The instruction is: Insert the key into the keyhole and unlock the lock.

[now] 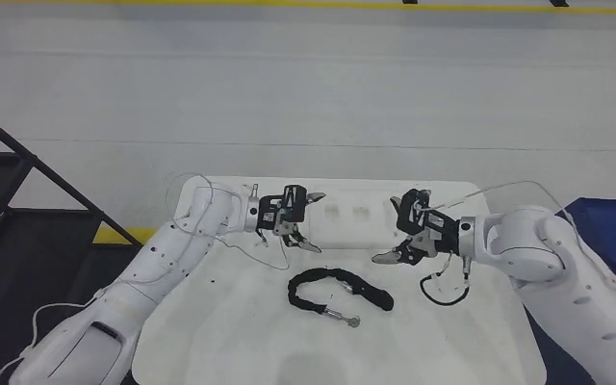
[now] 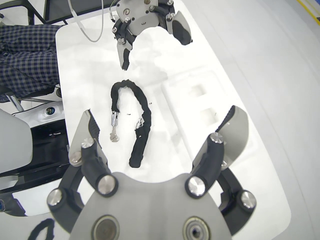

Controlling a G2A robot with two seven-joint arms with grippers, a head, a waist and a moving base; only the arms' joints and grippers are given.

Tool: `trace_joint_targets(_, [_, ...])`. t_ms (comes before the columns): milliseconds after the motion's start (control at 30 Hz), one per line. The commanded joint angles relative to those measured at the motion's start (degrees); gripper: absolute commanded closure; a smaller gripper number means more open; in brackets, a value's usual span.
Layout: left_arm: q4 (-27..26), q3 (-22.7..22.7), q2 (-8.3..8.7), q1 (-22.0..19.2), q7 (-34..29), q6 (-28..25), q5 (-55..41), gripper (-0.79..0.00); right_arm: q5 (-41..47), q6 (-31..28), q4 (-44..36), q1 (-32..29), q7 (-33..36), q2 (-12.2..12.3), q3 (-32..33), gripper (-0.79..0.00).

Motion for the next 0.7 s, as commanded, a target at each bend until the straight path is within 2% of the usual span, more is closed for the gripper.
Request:
trace_joint_targets(0, [-0.3, 0.8, 1.14, -3.4, -2.9, 0.0, -4.4, -0.785, 1.4, -1.9, 1.5, 2.5, -1.5, -0.2, 0.6, -0.785])
trace_joint_targets(167, [-1.5, 4.4, 3.84, -10.0, -10.1, 0.0, -18.2, -0.785, 5.0, -5.4, 5.0, 8.2, -2.4, -0.5, 1.3, -0.785])
trace_joint_targets(367, [-2.8, 9.0, 7.01, -17.7, -24.4, 0.0, -40.9, -0.785, 9.1, -7.2, 9.3, 14.9, -0.8, -1.0, 0.1, -0.785])
trace_joint_targets(533, [-3.7, 12.1, 8.60, -22.2, -38.7, 0.0, -57.5, -0.785, 10.7, -7.9, 11.8, 18.1, -0.8, -1.5, -1.1, -0.785])
trace_joint_targets(667, [-3.7, 12.6, 9.06, -23.5, -43.0, 0.0, -63.8, -0.785, 11.6, -8.4, 13.3, 19.4, -1.0, -1.7, -1.8, -0.785])
